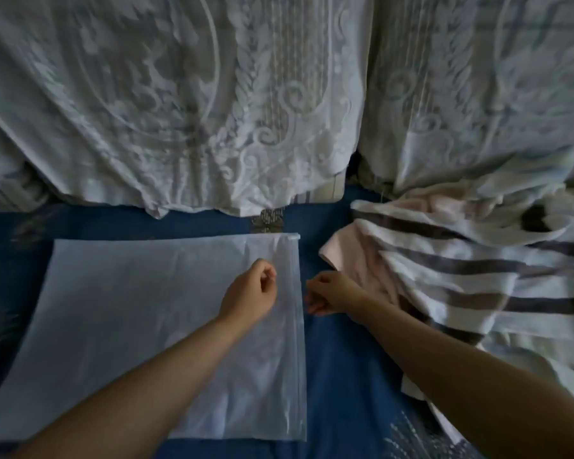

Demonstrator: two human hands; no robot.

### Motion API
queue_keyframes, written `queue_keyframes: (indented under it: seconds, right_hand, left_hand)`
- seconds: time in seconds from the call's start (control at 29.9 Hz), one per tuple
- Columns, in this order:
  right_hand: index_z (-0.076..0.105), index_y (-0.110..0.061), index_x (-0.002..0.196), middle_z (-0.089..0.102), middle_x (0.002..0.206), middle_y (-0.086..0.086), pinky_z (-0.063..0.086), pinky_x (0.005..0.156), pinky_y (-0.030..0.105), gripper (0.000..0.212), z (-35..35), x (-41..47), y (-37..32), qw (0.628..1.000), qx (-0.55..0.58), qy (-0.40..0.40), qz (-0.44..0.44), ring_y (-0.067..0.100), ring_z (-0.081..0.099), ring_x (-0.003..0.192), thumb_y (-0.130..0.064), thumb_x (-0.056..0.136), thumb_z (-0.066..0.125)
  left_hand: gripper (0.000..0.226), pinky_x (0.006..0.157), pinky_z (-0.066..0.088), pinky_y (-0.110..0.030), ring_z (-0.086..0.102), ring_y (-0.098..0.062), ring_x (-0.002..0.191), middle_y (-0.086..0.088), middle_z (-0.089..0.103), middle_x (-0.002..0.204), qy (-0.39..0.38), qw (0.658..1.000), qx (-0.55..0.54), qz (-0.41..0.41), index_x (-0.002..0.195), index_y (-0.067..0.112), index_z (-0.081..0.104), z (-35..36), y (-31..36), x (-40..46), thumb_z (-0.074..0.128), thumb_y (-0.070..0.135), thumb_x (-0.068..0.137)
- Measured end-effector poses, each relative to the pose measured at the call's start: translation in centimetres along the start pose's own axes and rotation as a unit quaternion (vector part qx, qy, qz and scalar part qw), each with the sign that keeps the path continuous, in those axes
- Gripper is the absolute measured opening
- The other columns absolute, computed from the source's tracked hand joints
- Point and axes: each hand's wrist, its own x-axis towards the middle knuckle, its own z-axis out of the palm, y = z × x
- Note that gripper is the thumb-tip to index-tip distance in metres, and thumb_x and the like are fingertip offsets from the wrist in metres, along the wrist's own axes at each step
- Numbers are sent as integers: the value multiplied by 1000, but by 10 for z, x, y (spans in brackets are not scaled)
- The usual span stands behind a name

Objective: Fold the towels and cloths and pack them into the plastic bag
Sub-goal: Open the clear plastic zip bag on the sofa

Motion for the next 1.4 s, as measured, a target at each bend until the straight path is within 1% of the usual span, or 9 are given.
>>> queue_keyframes:
  seconds: [0.13, 0.33, 0.5, 0.63, 0.8, 0.97, 1.1, 1.3, 1.4]
  right_hand:
    - [56, -9, 79, 68, 74, 8, 58, 66, 32, 29, 6, 33, 39, 992, -109, -44, 47, 18, 67, 62, -32, 96, 51]
    - [60, -14, 97, 69, 77, 2, 47, 46, 18, 21, 7, 38, 64, 978, -195, -77, 19, 10, 56, 51, -34, 94, 54]
    - [68, -16, 87, 66, 76, 0, 45, 47, 18, 12, 31, 8, 89, 994, -114, -3, 5, 9, 49, 49, -27, 87, 65]
    - [65, -14, 76, 61, 72, 5, 48, 48, 20, 12, 57, -25, 110, 998, -41, 45, 6, 11, 55, 56, -22, 81, 71]
    - [61, -11, 76, 62, 73, 5, 51, 54, 20, 14, 78, -59, 137, 997, 54, 47, 6, 11, 60, 66, -18, 80, 72]
    - [62, -10, 72, 60, 70, 8, 52, 69, 24, 17, 92, -75, 163, 989, 120, 74, -49, 17, 58, 68, -17, 75, 78]
    - [54, -7, 73, 58, 72, 10, 53, 53, 15, 17, 99, -84, 177, 973, 184, 88, -108, 16, 57, 63, -3, 90, 59]
    - [51, -10, 71, 56, 71, 6, 52, 55, 14, 24, 101, -78, 187, 972, 132, 114, -160, 12, 57, 62, -9, 95, 51]
    - [52, -8, 75, 57, 72, 6, 54, 63, 18, 21, 97, -70, 189, 974, 110, 117, -158, 12, 58, 64, -11, 95, 52]
  left_hand:
    - [5, 56, 45, -31, 57, -20, 62, 5, 57, 69, 46, 996, 61, 49, 85, 21, 51, 53, -38, 9, 55, 18, 87]
    - [5, 63, 49, -30, 65, -27, 68, -1, 68, 71, 87, 984, 119, 103, 88, 19, 60, 85, -66, -2, 58, 22, 85]
    - [19, 80, 51, -34, 65, -22, 92, 3, 70, 99, 51, 989, 131, 52, 102, 23, 64, 88, -66, -43, 50, 32, 91]
    - [24, 81, 52, -37, 64, -24, 94, -6, 69, 104, 16, 996, 79, 37, 101, 18, 69, 95, -56, -91, 50, 30, 93]
    - [27, 86, 47, -23, 65, -16, 103, -1, 71, 112, -22, 999, -14, 19, 114, 18, 69, 93, -46, -133, 61, 27, 90]
    - [22, 78, 50, -23, 67, -11, 88, 0, 74, 96, -67, 997, -43, -1, 101, 18, 73, 90, -34, -159, 72, 22, 80]
    - [13, 57, 45, -24, 53, -15, 56, -7, 63, 70, -79, 989, -104, -67, 82, 11, 73, 89, -29, -166, 74, 25, 80]
    - [2, 47, 47, -20, 59, -8, 52, -1, 64, 61, -121, 939, -276, -165, 86, 12, 65, 88, -33, -172, 66, 13, 87]
    - [8, 45, 48, -21, 62, -13, 53, -1, 65, 62, -96, 976, -161, -110, 83, 14, 67, 91, -36, -168, 64, 19, 88]
